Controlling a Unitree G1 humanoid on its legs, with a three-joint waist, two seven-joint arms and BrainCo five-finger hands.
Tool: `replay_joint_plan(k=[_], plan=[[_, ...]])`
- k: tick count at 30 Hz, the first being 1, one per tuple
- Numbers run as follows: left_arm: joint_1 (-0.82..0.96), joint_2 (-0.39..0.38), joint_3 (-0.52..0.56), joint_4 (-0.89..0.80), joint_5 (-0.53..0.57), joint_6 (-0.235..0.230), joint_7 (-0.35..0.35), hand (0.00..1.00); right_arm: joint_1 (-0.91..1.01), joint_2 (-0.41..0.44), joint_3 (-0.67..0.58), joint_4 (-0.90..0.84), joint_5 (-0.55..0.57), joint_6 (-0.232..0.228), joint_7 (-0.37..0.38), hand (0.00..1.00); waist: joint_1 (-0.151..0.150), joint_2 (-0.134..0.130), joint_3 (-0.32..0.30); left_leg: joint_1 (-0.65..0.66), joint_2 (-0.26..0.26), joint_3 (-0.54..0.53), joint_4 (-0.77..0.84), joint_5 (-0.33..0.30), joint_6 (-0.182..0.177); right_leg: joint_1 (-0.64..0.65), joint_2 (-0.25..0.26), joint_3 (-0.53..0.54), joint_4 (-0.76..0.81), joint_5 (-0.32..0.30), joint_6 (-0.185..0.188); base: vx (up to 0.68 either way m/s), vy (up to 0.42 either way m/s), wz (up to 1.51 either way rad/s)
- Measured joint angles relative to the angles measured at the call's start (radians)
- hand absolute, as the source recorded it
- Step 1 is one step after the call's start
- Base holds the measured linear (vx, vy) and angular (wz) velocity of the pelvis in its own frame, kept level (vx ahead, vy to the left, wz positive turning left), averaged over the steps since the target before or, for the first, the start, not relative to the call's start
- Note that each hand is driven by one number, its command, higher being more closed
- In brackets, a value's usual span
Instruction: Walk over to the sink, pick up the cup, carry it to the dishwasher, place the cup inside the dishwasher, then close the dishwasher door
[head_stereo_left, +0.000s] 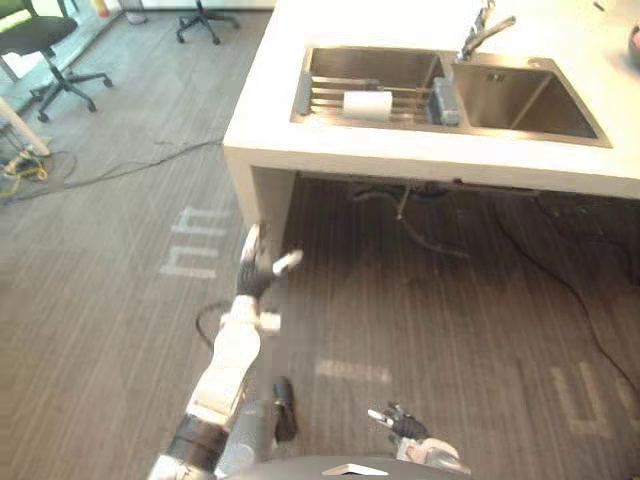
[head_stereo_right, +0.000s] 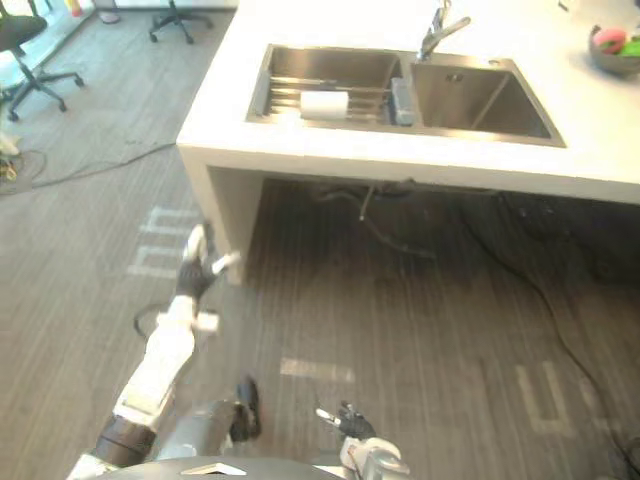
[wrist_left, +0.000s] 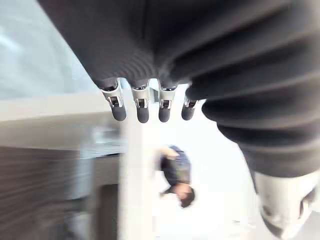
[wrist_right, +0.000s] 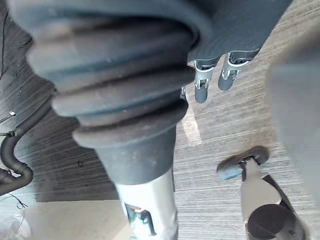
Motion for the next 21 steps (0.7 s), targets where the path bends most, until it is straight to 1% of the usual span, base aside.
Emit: replay_joint_plan(k=[1,2,3,4,5,6,7,8,9,10,11,12,13,14,15,16,17,18,19,20,21], plan=[[-0.014,0.019,-0.008,-0.052,0.027,0.0,-0.011,0.0,0.005,-0.002,-0.01,0.001,0.0,0.0,-0.001,0.0,-0.003,-0.007,-0.002,0.036,-0.014,-0.003,-0.015,-0.013,0.002,-0.041,-0.018,-0.001,0.091,0.111,-0.004,0.4,0.159,0.09],[-0.038,0.047,-0.027,-0.123,0.072,-0.012,-0.022,0.0,0.022,-0.014,-0.028,-0.005,0.002,-0.008,0.001,0.0,-0.005,-0.017,-0.004,0.116,-0.036,-0.005,-0.062,-0.028,-0.003,-0.144,-0.067,-0.017,0.322,0.194,-0.046,0.39,0.141,0.02],[-0.051,0.053,-0.055,-0.149,0.109,-0.017,-0.022,0.0,0.036,-0.028,-0.026,-0.015,0.007,-0.015,0.005,0.0,-0.007,-0.004,-0.004,0.189,-0.034,-0.007,-0.096,-0.039,-0.012,-0.236,-0.077,-0.049,0.475,0.144,-0.128,0.4,0.131,-0.02],[-0.055,0.053,-0.076,-0.15,0.13,-0.015,-0.02,0.0,0.043,-0.039,-0.02,-0.016,0.007,-0.018,0.006,0.0,-0.01,0.0,-0.004,0.216,-0.028,-0.009,-0.112,-0.046,-0.014,-0.276,-0.071,-0.065,0.511,0.121,-0.154,0.42,0.128,-0.02],[-0.067,0.059,-0.128,-0.142,0.174,-0.006,-0.016,0.0,0.054,-0.041,-0.018,-0.025,0.012,-0.035,0.009,0.0,-0.023,0.015,-0.01,0.268,-0.015,-0.013,-0.142,-0.054,-0.02,-0.337,-0.049,-0.096,0.514,0.062,-0.185,0.41,0.077,0.05],[-0.09,0.072,-0.178,-0.121,0.206,0.003,-0.018,0.0,0.066,-0.035,-0.02,-0.028,0.027,-0.04,0.009,0.0,-0.039,0.01,-0.014,0.311,-0.007,-0.016,-0.166,-0.06,-0.024,-0.39,-0.028,-0.128,0.452,0.009,-0.185,0.4,0.049,0.08],[-0.106,0.076,-0.202,-0.104,0.219,0.007,-0.018,0.0,0.073,-0.034,-0.022,-0.028,0.038,-0.046,0.009,0.0,-0.046,0.009,-0.013,0.328,-0.004,-0.019,-0.175,-0.061,-0.027,-0.406,-0.021,-0.147,0.402,-0.015,-0.182,0.29,-0.01,0.13],[-0.126,0.084,-0.223,-0.084,0.234,0.016,-0.02,0.0,0.082,-0.015,-0.025,-0.027,0.04,-0.048,0.01,0.0,-0.058,0.006,-0.012,0.358,-0.001,-0.026,-0.182,-0.065,-0.032,-0.425,-0.02,-0.184,0.309,-0.048,-0.181,0.34,-0.051,0.08],[-0.153,0.09,-0.239,-0.065,0.235,0.028,-0.022,0.0,0.093,-0.006,-0.032,-0.028,0.04,-0.051,0.01,0.0,-0.066,-0.005,-0.012,0.384,0.002,-0.029,-0.184,-0.073,-0.04,-0.423,-0.02,-0.217,0.2,-0.069,-0.182,0.45,-0.102,0.07],[-0.186,0.096,-0.25,-0.051,0.234,0.039,-0.029,0.0,0.113,0.002,-0.043,-0.028,0.041,-0.051,0.017,0.0,-0.073,-0.008,-0.015,0.403,0.013,-0.033,-0.179,-0.091,-0.057,-0.412,-0.016,-0.254,0.004,-0.079,-0.191,0.55,-0.154,0.18],[-0.219,0.101,-0.25,-0.046,0.232,0.042,-0.044,0.0,0.127,0.016,-0.07,-0.026,0.036,-0.042,0.025,0.0,-0.083,-0.002,-0.016,0.404,0.039,-0.04,-0.145,-0.123,-0.078,-0.37,0.01,-0.262,-0.245,-0.058,-0.212,0.43,-0.145,0.25],[-0.234,0.105,-0.249,-0.045,0.229,0.042,-0.052,0.0,0.137,0.019,-0.079,-0.026,0.036,-0.033,0.027,0.0,-0.085,0.002,-0.014,0.407,0.053,-0.042,-0.129,-0.142,-0.09,-0.349,0.023,-0.255,-0.352,-0.037,-0.22,0.42,-0.17,0.23],[-0.252,0.116,-0.244,-0.046,0.225,0.043,-0.066,0.0,0.158,0.019,-0.08,-0.027,0.035,-0.018,0.029,0.0,-0.081,0.006,-0.013,0.427,0.079,-0.041,-0.096,-0.186,-0.117,-0.315,0.048,-0.208,-0.505,0.027,-0.23,0.44,-0.224,-0.01],[-0.251,0.128,-0.237,-0.047,0.22,0.053,-0.073,0.0,0.178,0.019,-0.065,-0.039,0.013,0.005,0.036,0.0,-0.075,-0.002,-0.019,0.452,0.099,-0.036,-0.052,-0.241,-0.144,-0.288,0.05,-0.178,-0.557,0.097,-0.233,0.45,-0.27,-0.13],[-0.249,0.132,-0.236,-0.047,0.22,0.058,-0.077,0.0,0.192,0.02,-0.052,-0.044,-0.006,0.017,0.04,0.0,-0.071,-0.011,-0.026,0.46,0.105,-0.032,-0.032,-0.274,-0.155,-0.276,0.046,-0.17,-0.561,0.115,-0.243,0.46,-0.381,-0.36],[-0.23,0.123,-0.233,-0.046,0.221,0.058,-0.089,0.0,0.201,0.014,-0.031,-0.041,-0.03,0.044,0.052,0.0,-0.055,-0.016,-0.052,0.487,0.133,-0.01,0.009,-0.333,-0.19,-0.276,0.054,-0.173,-0.525,0.148,-0.208,0.45,-0.398,-0.46],[-0.196,0.102,-0.241,-0.045,0.222,0.062,-0.104,0.0,0.212,-0.032,-0.015,-0.047,-0.055,0.065,0.079,0.0,-0.061,0.051,-0.085,0.492,0.204,0.011,0.033,-0.363,-0.222,-0.286,0.114,-0.189,-0.481,0.087,-0.227,0.45,-0.378,-0.44],[-0.193,0.097,-0.25,-0.047,0.223,0.062,-0.119,0.0,0.208,-0.046,-0.007,-0.045,-0.077,0.081,0.084,0.0,-0.067,0.072,-0.094,0.496,0.222,0.015,0.039,-0.361,-0.228,-0.295,0.132,-0.193,-0.461,0.059,-0.236,0.46,-0.286,-0.27],[-0.193,0.091,-0.251,-0.054,0.226,0.068,-0.137,0.0,0.193,-0.055,-0.007,-0.039,-0.089,0.105,0.093,0.0,-0.07,0.083,-0.099,0.497,0.237,0.017,0.062,-0.344,-0.24,-0.304,0.144,-0.193,-0.43,0.029,-0.248,0.43,-0.293,-0.18],[-0.192,0.087,-0.252,-0.067,0.232,0.089,-0.153,0.0,0.189,-0.058,-0.008,-0.041,-0.121,0.135,0.106,0.0,-0.07,0.086,-0.101,0.479,0.257,0.005,0.132,-0.301,-0.24,-0.291,0.154,-0.192,-0.417,0.003,-0.258,0.47,-0.357,-0.15],[-0.192,0.083,-0.252,-0.08,0.232,0.106,-0.162,0.0,0.189,-0.058,-0.008,-0.044,-0.135,0.155,0.115,0.0,-0.072,0.083,-0.101,0.436,0.276,-0.013,0.24,-0.261,-0.222,-0.27,0.162,-0.194,-0.424,-0.018,-0.26,0.42,-0.365,-0.02]])
